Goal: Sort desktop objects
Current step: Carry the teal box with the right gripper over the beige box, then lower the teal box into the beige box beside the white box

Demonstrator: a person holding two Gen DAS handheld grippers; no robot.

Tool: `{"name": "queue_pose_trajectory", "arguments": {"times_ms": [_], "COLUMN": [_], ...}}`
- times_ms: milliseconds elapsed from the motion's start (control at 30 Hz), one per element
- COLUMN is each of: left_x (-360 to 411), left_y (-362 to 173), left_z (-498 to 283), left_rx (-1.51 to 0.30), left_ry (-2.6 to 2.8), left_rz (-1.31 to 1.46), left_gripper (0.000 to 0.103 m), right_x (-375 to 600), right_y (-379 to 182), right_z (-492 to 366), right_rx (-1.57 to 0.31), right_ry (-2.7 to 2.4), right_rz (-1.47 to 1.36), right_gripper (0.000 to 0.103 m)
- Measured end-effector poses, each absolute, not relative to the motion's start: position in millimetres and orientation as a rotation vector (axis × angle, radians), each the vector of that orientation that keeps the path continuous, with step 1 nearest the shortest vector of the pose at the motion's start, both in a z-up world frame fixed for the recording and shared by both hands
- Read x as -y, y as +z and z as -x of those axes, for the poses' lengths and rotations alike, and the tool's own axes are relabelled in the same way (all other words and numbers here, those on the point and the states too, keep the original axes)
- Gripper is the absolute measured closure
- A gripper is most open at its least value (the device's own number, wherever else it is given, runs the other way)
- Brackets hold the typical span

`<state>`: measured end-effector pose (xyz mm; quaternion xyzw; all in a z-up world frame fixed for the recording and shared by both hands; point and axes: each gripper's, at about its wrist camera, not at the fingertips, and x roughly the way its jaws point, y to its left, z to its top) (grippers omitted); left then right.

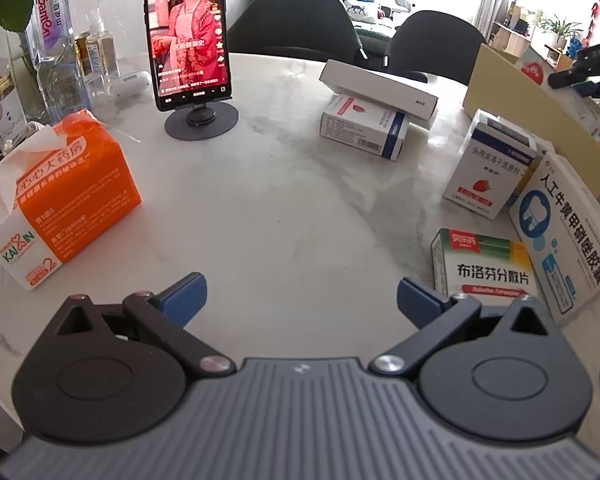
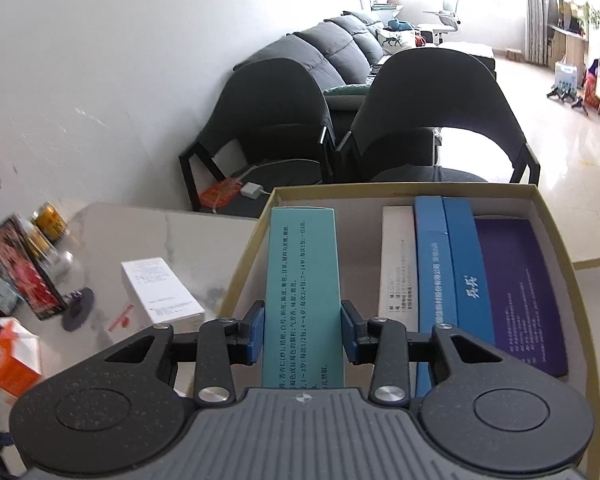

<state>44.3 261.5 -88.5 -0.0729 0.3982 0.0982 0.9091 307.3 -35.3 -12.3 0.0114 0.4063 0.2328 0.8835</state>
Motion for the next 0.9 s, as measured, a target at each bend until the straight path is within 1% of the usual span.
{"name": "queue_pose_trajectory", "arguments": {"times_ms": [300, 833, 900], "left_x": [-265.9, -260.7, -261.4], "left_y": [-92.1, -94.9, -94.6], "left_z": [-46.0, -48.5, -47.7], "left_rx": [-0.837, -0.847, -0.845], "left_ry": [0.222, 0.21, 0.212], "left_rz": [0.154, 0.147, 0.148], "left_gripper": [0.0, 0.0, 0.0], "right_x": [17.1, 6.9, 5.3], "right_y": [-38.3, -50.4, -49.3], "right_z": [-323.6, -322.7, -320.0], "right_rx": [-0.873, -0.863, -0.85], "right_ry": [0.45, 0.425, 0.427], "right_rz": [0.031, 0.127, 0.155], "right_gripper": [0.062, 0.062, 0.059]}}
